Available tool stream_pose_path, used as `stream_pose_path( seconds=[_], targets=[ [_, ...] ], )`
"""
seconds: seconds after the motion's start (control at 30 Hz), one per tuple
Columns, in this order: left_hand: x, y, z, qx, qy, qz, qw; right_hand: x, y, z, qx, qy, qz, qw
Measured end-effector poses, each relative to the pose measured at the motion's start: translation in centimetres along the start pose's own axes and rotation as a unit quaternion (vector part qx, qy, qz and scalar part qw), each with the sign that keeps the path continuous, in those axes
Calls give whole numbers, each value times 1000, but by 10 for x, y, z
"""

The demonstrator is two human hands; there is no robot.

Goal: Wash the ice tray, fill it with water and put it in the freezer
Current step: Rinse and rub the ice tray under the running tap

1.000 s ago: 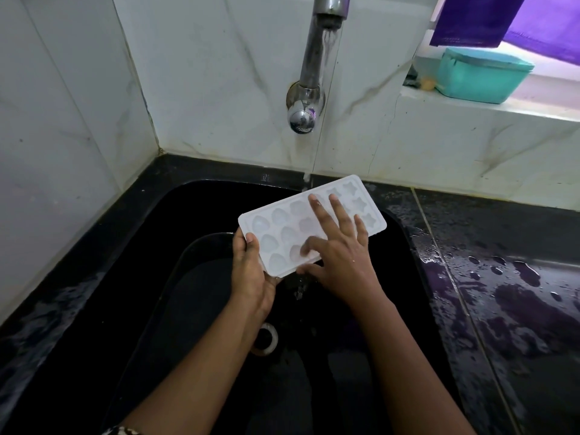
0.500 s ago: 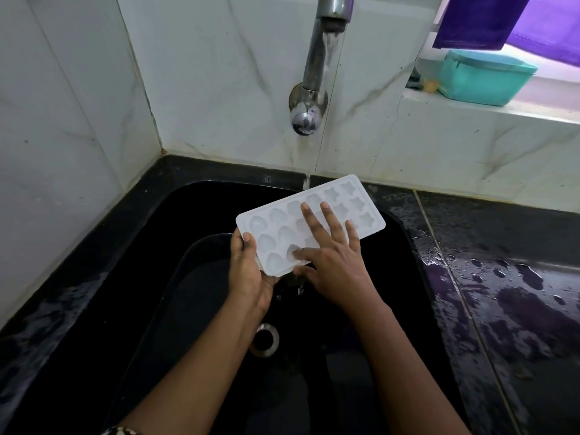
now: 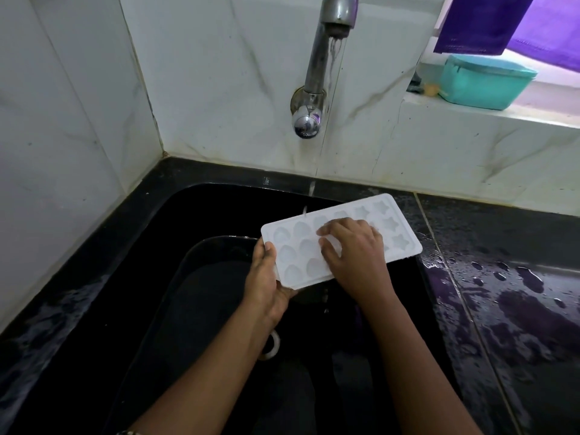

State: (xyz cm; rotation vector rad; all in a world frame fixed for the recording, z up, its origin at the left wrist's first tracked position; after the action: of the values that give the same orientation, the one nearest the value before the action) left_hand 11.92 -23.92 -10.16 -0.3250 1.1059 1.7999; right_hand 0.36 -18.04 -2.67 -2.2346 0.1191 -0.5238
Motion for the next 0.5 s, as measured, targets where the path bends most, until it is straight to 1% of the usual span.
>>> stream_pose_path(
  seconds=[0.13, 0.27, 0.33, 0.4, 0.5],
  targets=[
    [9, 3, 1, 33, -14, -14, 999, 11, 12, 6, 22, -24, -6, 999],
    [15, 5, 1, 57, -32, -26, 998, 17, 26, 14, 118, -45, 43, 991],
    [15, 6, 2, 68, -37, -31, 997, 19, 31, 17, 134, -51, 46, 989],
    [14, 6, 2, 73, -32, -32, 996, 19, 34, 19, 122, -55, 41, 990],
    [15, 8, 3, 73, -26, -38, 996, 18, 33, 14, 37, -64, 71, 995]
  ],
)
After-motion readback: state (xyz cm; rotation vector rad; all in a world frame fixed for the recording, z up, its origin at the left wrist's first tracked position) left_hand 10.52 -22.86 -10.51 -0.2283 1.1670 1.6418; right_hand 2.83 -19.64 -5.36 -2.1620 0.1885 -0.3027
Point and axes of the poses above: each hand's wrist, its own z-axis away from the middle knuckle, its own y-axis out of the palm, x = y × z, the point moved 4 cm from there along -z, towards the middle knuckle, and after that the axes turned 15 degrees about -x, right-handed, at the moved point
